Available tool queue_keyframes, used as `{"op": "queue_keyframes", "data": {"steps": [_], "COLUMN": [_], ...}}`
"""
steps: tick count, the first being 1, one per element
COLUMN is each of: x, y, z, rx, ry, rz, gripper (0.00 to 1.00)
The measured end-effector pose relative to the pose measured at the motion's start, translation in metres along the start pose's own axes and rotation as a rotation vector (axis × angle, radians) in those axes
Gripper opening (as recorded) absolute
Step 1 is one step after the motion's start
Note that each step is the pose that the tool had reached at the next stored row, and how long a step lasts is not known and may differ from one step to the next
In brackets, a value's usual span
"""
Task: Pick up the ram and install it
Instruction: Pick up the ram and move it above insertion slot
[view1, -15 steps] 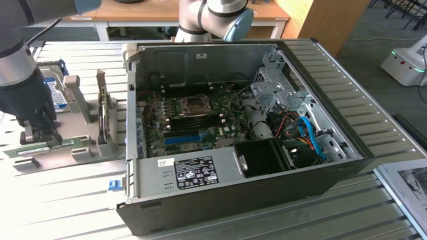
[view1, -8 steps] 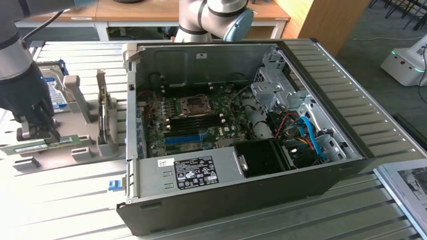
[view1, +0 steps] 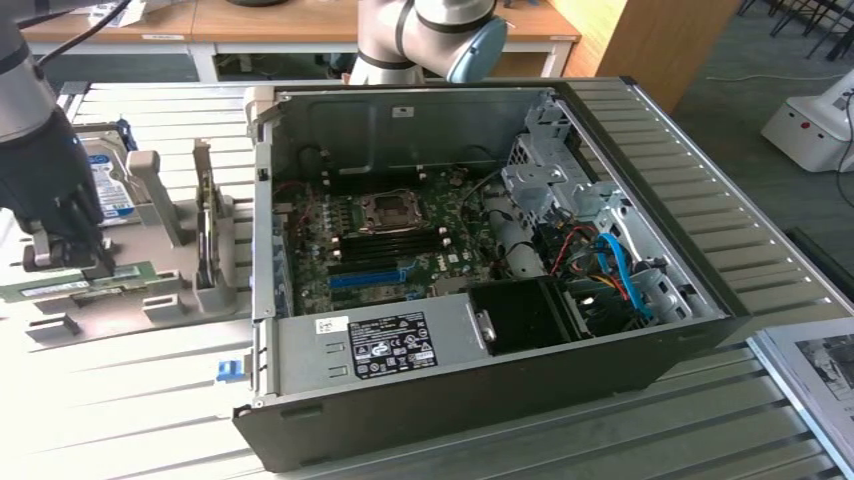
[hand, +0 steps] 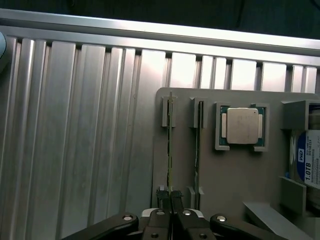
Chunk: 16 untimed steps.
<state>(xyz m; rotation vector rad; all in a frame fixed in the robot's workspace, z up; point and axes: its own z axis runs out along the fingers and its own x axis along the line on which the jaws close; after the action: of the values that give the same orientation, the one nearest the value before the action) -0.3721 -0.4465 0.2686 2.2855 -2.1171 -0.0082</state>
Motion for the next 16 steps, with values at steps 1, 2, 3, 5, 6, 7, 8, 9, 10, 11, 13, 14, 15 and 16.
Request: {"op": "queue_keyframes", "data": {"steps": [1, 2, 3, 5, 6, 7, 8, 9, 10, 11, 13, 14, 15, 16], "x": [0.000, 0.000, 0.000, 0.000, 0.000, 0.000, 0.000, 0.000, 0.000, 0.000, 0.000, 0.000, 0.000, 0.000], "y": [0.0000, 0.0000, 0.0000, -0.0001, -0.0001, -0.0001, -0.0001, -0.0001, -0.0001, -0.0001, -0.0002, -0.0002, -0.0002, -0.0002], "z": [-0.0019, -0.0038, -0.0057, -0.0094, -0.0112, -0.0129, -0.0146, -0.0162, -0.0181, -0.0197, -0.0228, -0.0243, -0.0257, -0.0272], "rx": [0.0001, 0.0001, 0.0000, 0.0000, 0.0000, 0.0000, 0.0000, 0.0000, 0.0000, -0.0001, 0.0000, 0.0000, 0.0000, 0.0000], "ry": [0.0000, 0.0000, 0.0000, 0.0000, 0.0000, 0.0000, 0.0000, 0.0000, 0.0000, 0.0000, -0.0001, 0.0000, 0.0000, -0.0001], "rz": [0.000, 0.000, 0.000, 0.000, 0.000, 0.000, 0.000, 0.001, 0.001, 0.001, 0.001, 0.001, 0.001, 0.001], "gripper": [0.12, 0.12, 0.12, 0.12, 0.12, 0.12, 0.12, 0.12, 0.12, 0.12, 0.12, 0.12, 0.12, 0.12]}}
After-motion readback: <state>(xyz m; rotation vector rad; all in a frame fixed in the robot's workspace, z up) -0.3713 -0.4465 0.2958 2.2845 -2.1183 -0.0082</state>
